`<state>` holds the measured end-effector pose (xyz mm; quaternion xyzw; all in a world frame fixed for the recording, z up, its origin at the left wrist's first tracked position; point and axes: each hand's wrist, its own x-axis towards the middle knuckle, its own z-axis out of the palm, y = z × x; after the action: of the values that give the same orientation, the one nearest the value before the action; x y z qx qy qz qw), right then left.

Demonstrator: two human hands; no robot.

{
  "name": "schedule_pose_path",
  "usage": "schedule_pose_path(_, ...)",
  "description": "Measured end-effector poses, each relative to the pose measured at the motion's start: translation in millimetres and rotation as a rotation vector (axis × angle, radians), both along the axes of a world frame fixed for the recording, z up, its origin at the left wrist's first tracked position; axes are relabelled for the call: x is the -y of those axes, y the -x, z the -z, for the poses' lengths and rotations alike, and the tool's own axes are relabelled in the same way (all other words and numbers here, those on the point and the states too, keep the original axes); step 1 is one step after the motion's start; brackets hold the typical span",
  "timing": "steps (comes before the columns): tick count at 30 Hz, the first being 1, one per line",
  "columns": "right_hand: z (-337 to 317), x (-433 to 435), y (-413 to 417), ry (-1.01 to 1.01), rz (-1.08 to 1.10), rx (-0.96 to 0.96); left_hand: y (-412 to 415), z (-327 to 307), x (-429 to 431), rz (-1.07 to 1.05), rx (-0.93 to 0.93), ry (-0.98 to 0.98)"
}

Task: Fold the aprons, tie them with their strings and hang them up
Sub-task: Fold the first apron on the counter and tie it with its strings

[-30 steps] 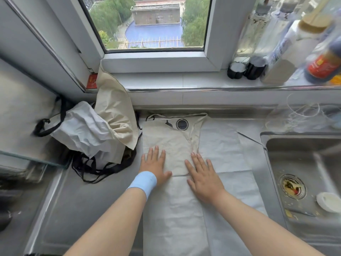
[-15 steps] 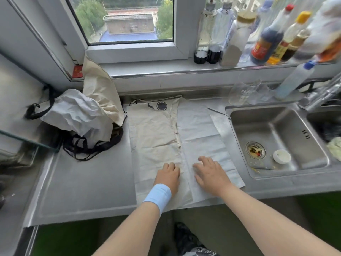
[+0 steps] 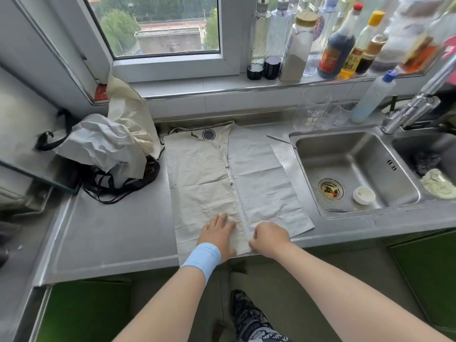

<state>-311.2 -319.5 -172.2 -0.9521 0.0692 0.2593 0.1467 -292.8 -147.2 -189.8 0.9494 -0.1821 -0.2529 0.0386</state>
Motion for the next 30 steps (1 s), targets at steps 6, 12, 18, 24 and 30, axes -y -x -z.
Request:
schedule_pose_path(6,-0.7,50.7,-13.8,0.143,0.064,0.214,-17.0,-12.4,23.4,-0.024,0.057,0.075)
schedule_pose_path(12,10.1,76.0,-20.6,0.074,0.295,0.1,-37.5,-17.1,56.8,-0.067,-0.075,0.103)
schedule_pose_path(18,5.5,79.9,-33.7,0.123,0.442,0.065,-48.0,-14.1,58.6,-0.099,-0.129,0.107)
schedule_pose_path(24,-26.3,73.2,-52.7,-0.002,0.353,0.104,-62.4,-25.3,54.0,-0.251,-0.201,0.296)
schedule_pose_path(30,-76.5,20.8,-81.5,-0.451,0.203,0.165,-83.0,-73.7,36.5,-0.853,-0.542,0.958)
